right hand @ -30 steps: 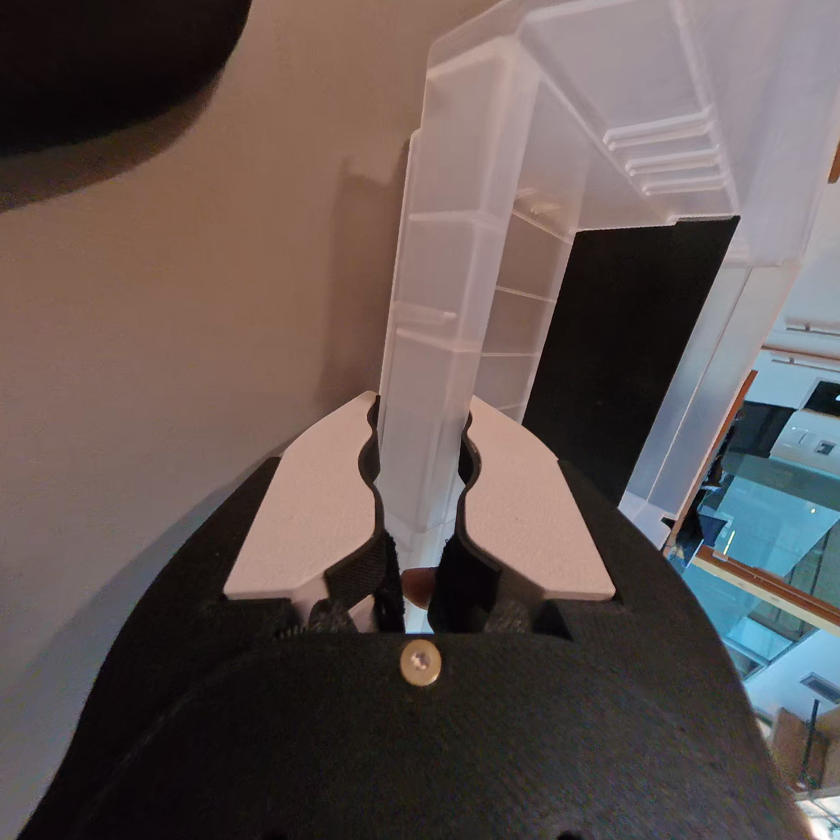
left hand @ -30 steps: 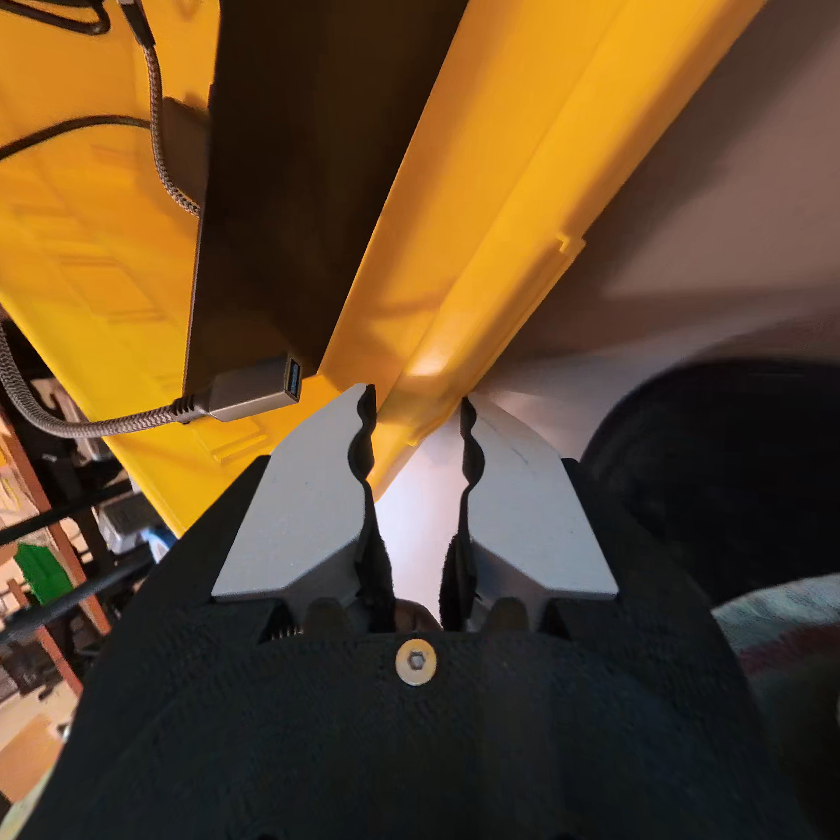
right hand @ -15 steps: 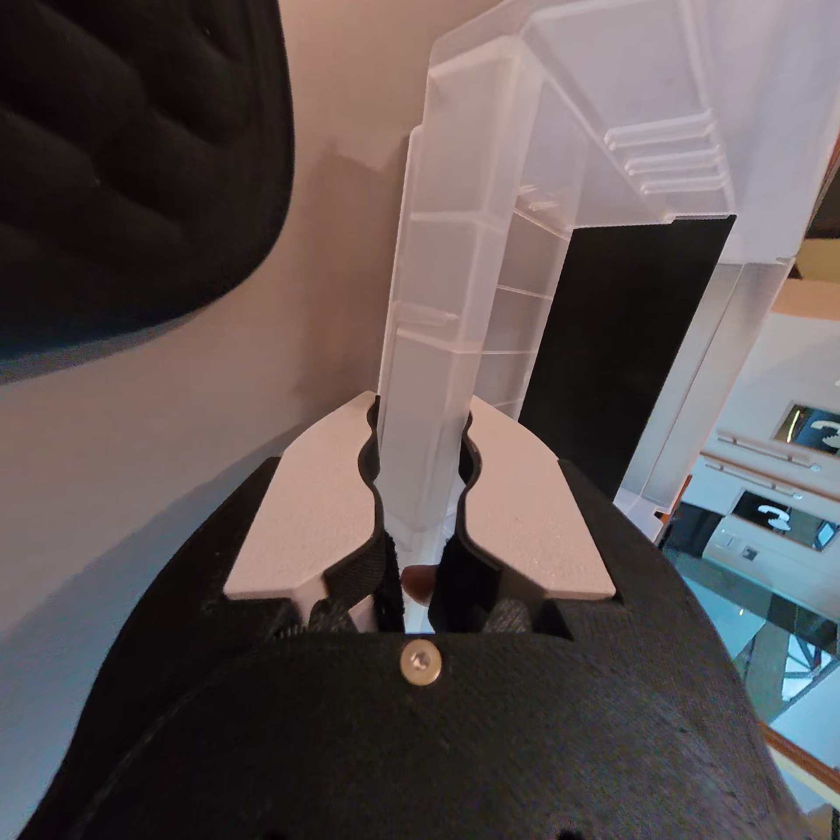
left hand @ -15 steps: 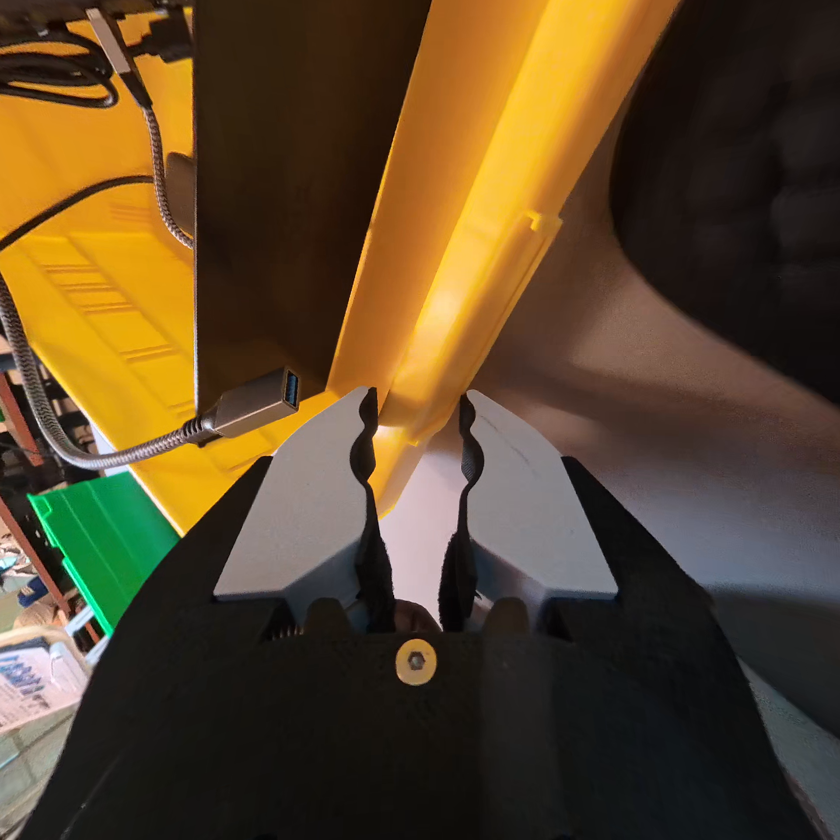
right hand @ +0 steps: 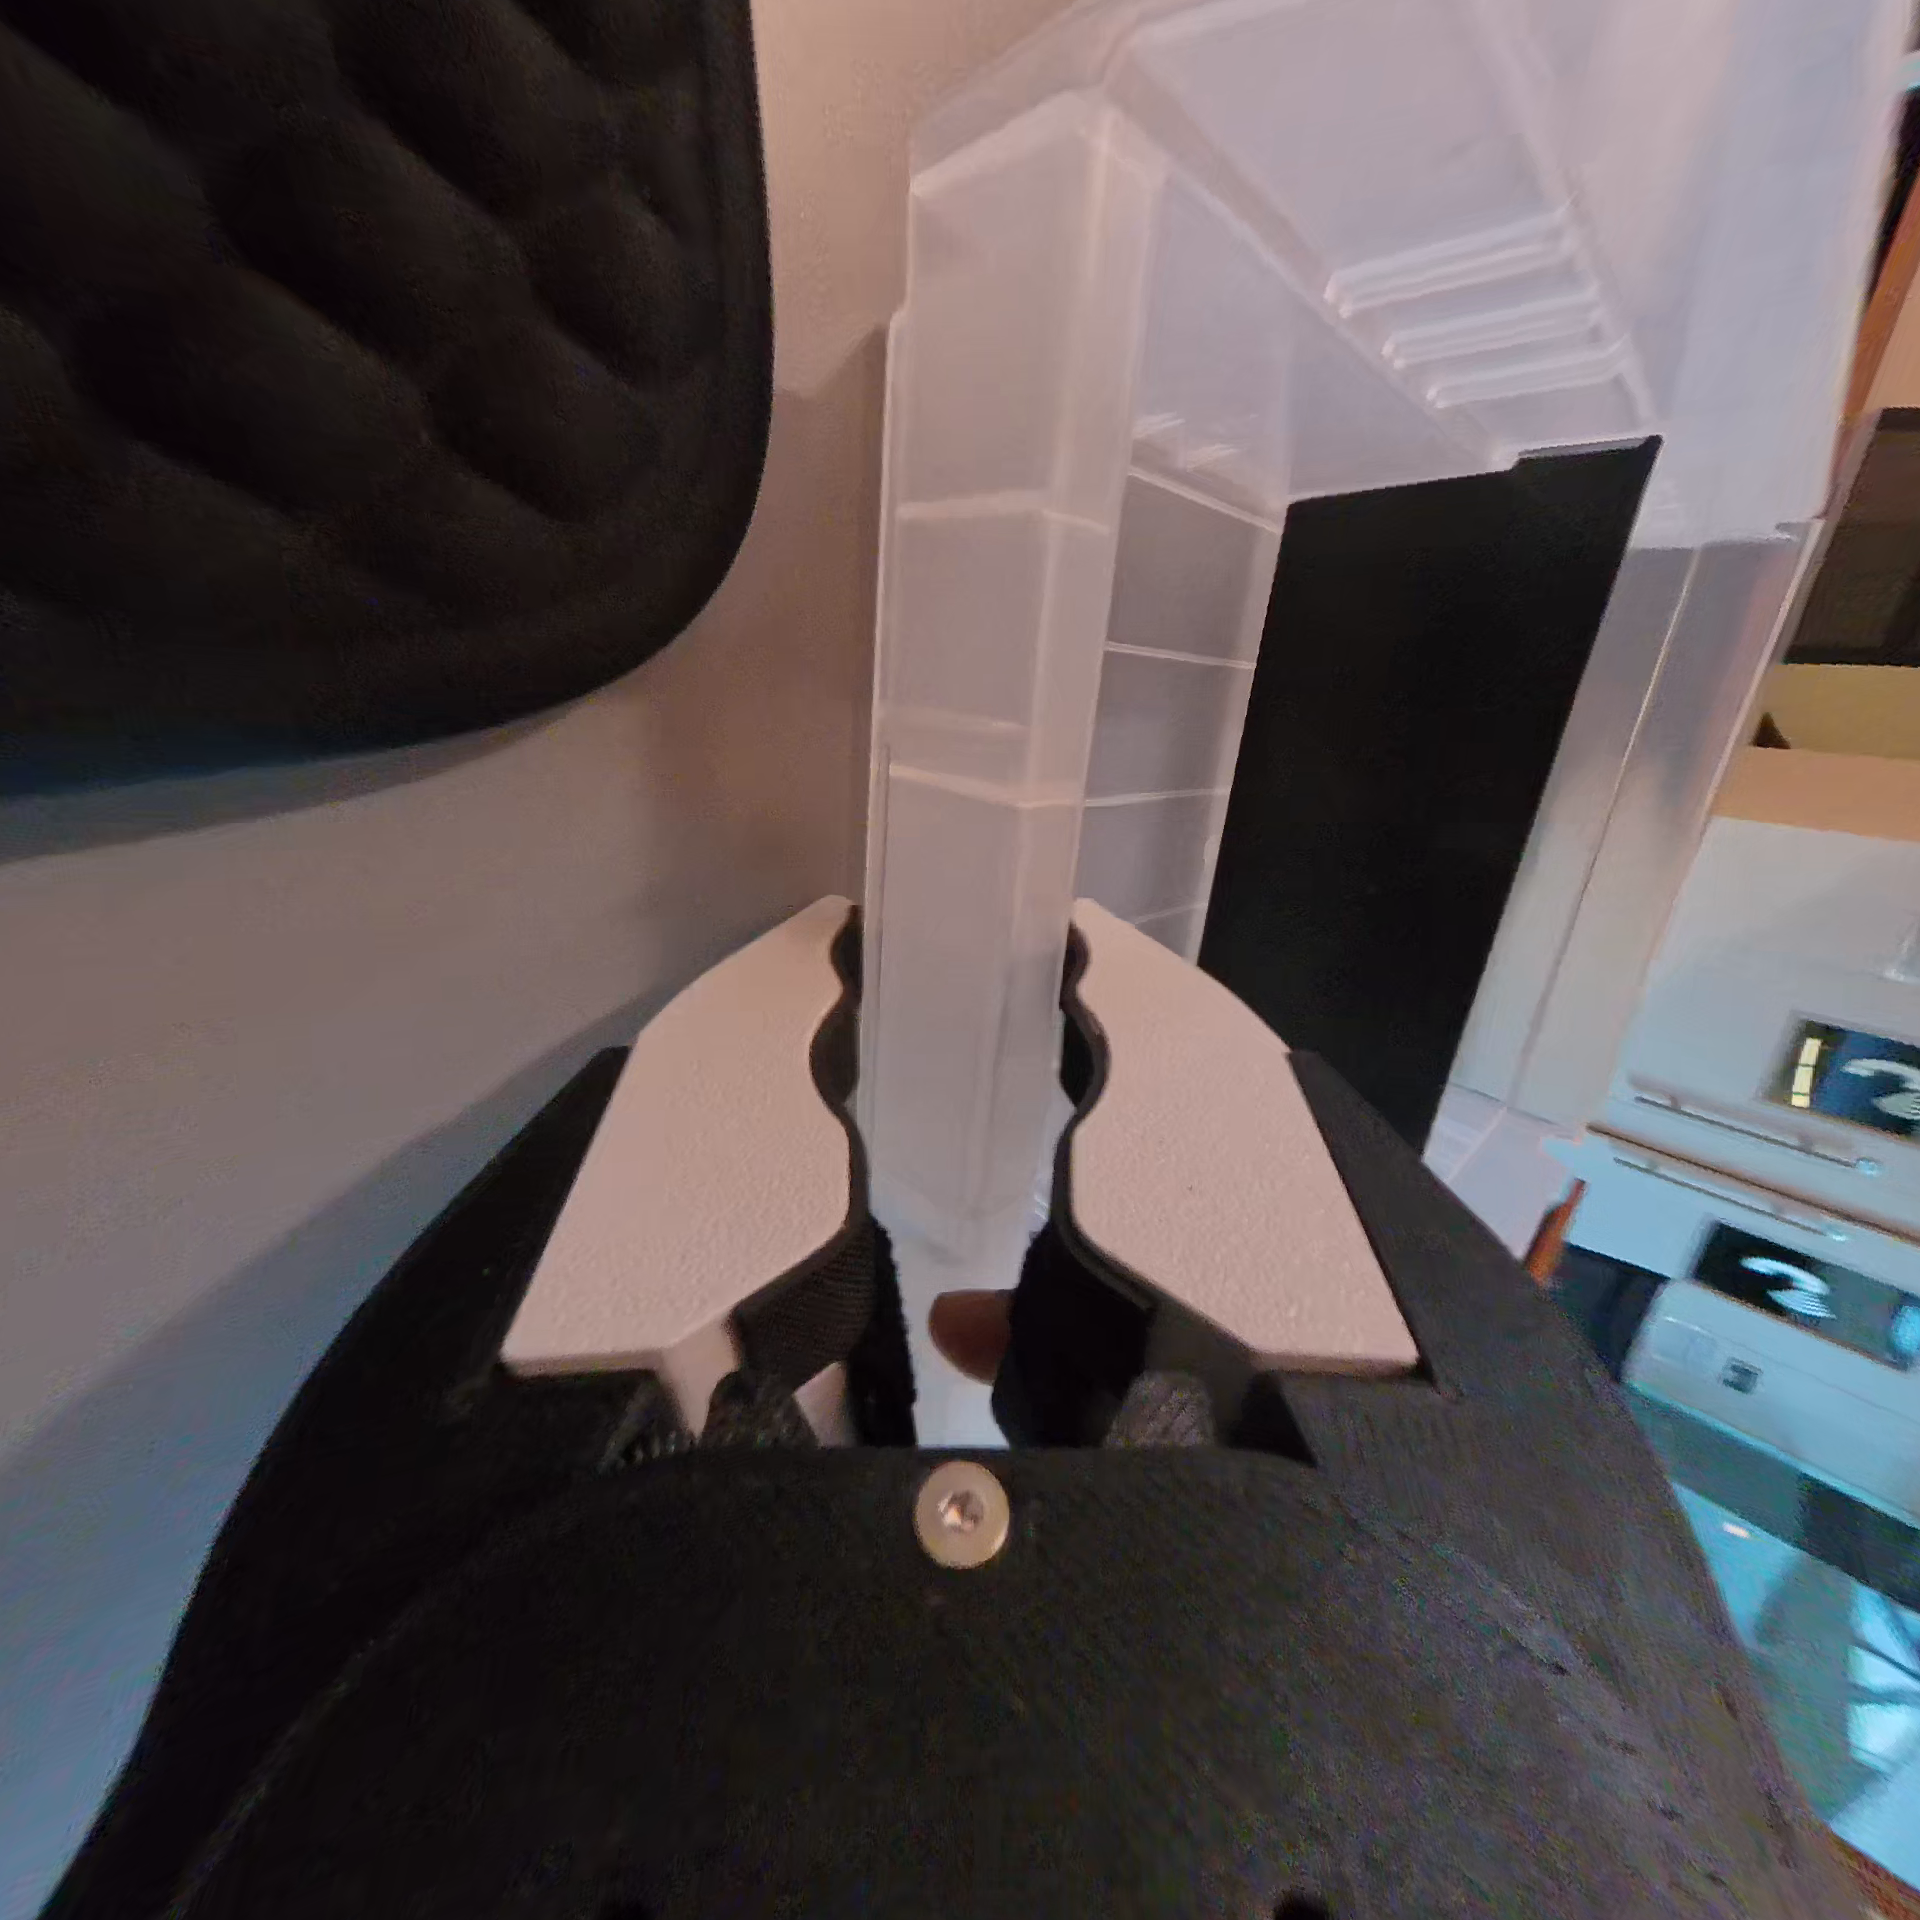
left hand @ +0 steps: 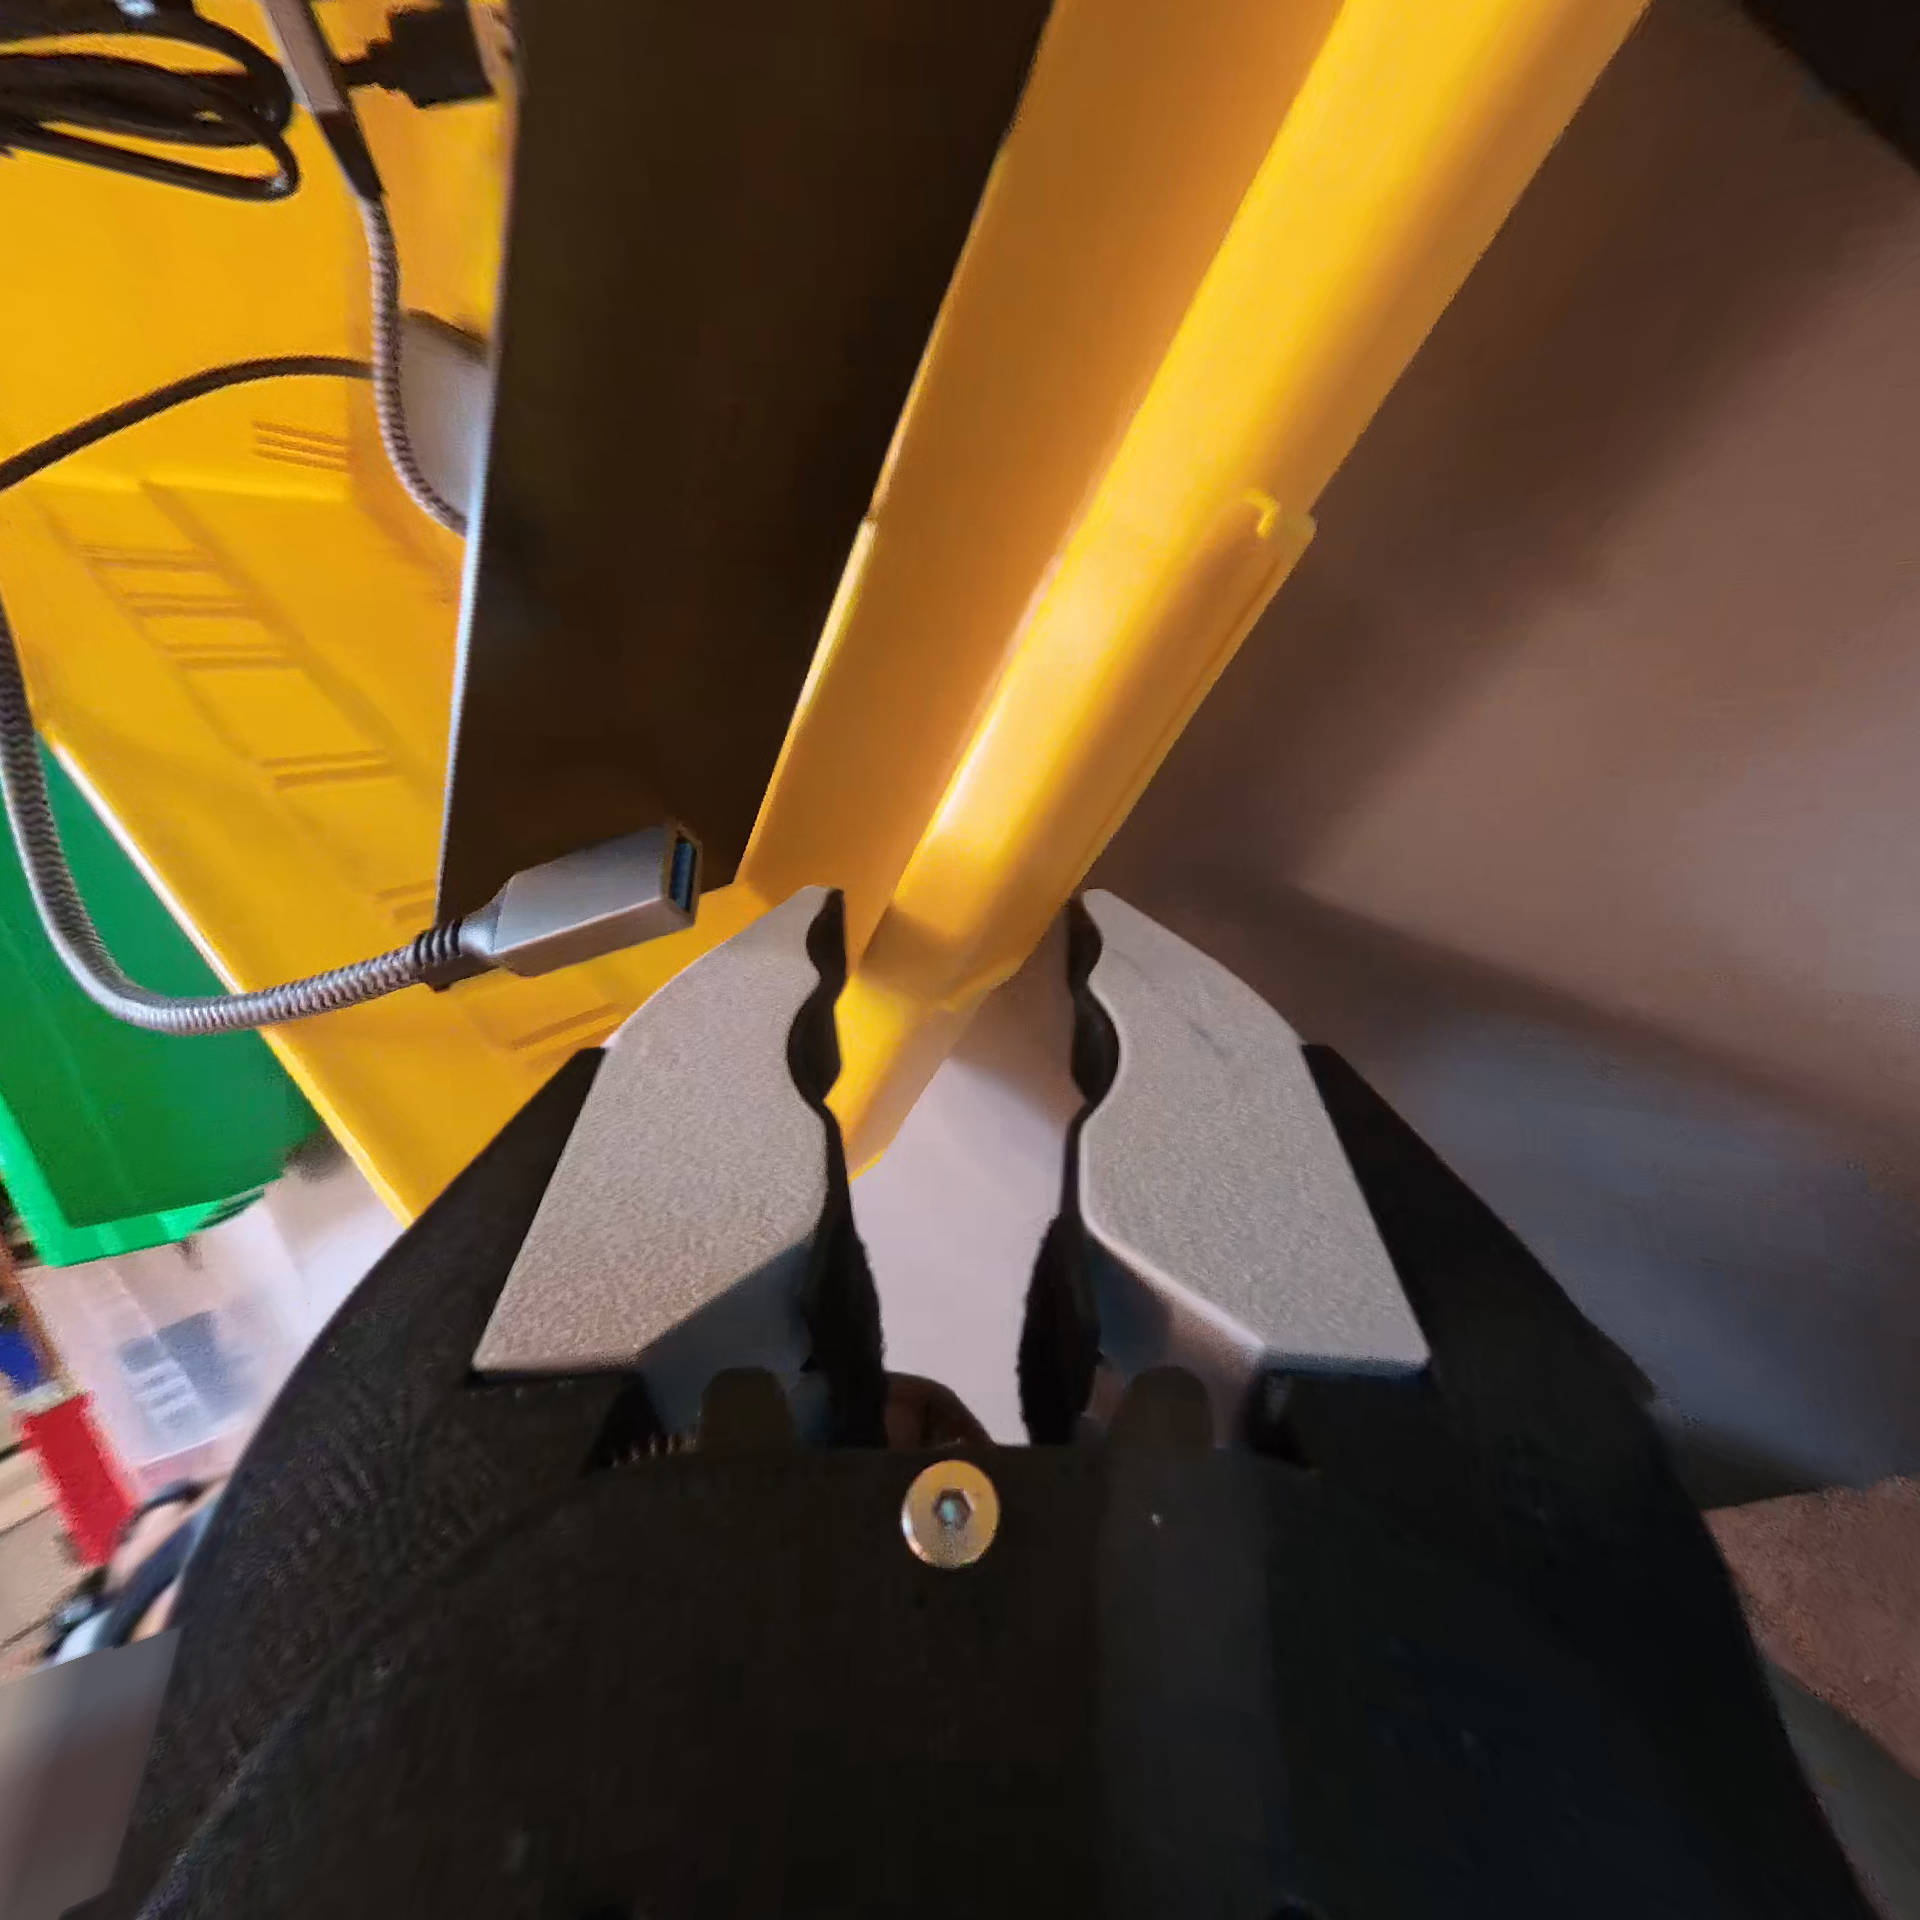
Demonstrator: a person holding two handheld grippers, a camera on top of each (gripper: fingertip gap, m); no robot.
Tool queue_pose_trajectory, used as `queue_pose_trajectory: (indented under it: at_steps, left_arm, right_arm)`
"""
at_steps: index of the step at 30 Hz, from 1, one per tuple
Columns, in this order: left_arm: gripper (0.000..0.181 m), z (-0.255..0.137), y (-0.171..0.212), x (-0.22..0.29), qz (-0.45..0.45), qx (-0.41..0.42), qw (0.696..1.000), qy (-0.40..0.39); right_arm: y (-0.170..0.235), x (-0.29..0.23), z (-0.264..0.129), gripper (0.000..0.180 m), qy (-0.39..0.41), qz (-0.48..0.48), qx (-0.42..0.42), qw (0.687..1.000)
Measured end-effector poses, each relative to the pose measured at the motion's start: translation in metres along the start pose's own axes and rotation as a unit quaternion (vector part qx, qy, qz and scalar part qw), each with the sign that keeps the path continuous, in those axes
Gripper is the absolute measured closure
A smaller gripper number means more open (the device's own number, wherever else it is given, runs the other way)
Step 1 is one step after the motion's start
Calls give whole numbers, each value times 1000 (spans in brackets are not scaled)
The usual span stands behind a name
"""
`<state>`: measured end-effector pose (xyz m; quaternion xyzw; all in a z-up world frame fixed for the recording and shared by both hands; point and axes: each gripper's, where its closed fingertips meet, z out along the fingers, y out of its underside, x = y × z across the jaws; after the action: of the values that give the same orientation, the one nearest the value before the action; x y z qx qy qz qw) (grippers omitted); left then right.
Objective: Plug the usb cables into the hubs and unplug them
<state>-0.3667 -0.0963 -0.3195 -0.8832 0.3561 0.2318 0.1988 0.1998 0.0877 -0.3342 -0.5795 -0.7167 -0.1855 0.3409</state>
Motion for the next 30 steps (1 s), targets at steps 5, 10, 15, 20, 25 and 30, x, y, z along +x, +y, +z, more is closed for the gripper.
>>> queue_pose_trajectory:
  at_steps: [5, 10, 15, 20, 25, 30]
  left_arm:
    - [106, -44, -46, -13, -156, 174, 972, 17]
    - [103, -130, -118, -80, -404, 472, 782, 49]
    - [98, -102, -148, -130, -528, 517, 666, 103]
    - [90, -30, -148, -158, -565, 405, 717, -41]
    - [97, 28, -152, -155, -604, 295, 740, -4]
    - [109, 40, -153, -161, -632, 269, 726, 21]
  right_arm:
    - [-17, 13, -20, 105, 0, 181, 114, 977]
    - [-45, 38, -51, 94, 49, 295, 239, 924]
    - [-79, 48, -66, 88, 78, 291, 289, 908]
    - [-115, 72, -102, 74, 62, 377, 427, 820]
    - [-121, 85, -121, 76, 93, 368, 457, 805]
    - [-123, 86, -135, 82, 104, 352, 477, 799]
